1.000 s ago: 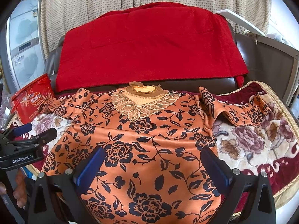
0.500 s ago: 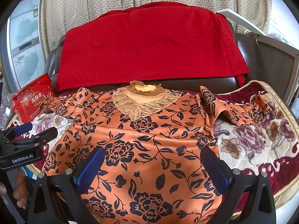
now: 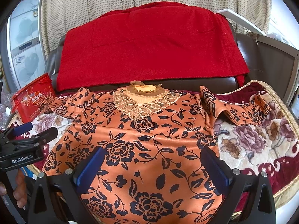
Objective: Fold small clothes
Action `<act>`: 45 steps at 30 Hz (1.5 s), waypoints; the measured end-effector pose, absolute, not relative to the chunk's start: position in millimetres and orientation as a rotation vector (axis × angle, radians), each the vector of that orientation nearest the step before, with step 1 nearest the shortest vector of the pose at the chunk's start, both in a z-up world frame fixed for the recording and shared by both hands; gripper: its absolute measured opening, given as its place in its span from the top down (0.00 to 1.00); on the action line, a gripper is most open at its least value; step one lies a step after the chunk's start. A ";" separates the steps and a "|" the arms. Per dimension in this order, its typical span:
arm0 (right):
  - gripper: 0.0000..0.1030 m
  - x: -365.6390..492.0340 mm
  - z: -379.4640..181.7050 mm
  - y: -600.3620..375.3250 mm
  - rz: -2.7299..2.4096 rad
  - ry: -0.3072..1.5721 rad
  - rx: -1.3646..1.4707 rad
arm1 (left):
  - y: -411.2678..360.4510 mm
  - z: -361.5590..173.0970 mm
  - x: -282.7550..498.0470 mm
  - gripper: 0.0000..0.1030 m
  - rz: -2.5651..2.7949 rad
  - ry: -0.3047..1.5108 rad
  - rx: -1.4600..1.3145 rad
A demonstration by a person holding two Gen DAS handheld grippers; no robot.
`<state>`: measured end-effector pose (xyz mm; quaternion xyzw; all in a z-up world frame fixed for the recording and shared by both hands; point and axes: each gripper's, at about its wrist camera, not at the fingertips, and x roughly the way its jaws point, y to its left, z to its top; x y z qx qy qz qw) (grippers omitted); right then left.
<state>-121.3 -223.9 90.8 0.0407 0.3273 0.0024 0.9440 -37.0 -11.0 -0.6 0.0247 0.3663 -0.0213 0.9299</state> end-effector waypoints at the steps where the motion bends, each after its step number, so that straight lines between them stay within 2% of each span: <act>1: 0.00 -121.3 90.5 -223.6 0.004 0.668 0.078 | -11.0 -0.5 -37.1 0.00 -0.043 0.749 0.050; 41: 0.00 -119.6 85.2 -228.5 -0.006 0.666 0.078 | -11.6 -11.0 -30.7 0.00 -0.052 0.775 0.056; 45: 0.00 -115.7 78.3 -265.8 0.024 0.639 0.191 | 4.0 -28.3 -15.6 0.00 -0.051 0.815 0.030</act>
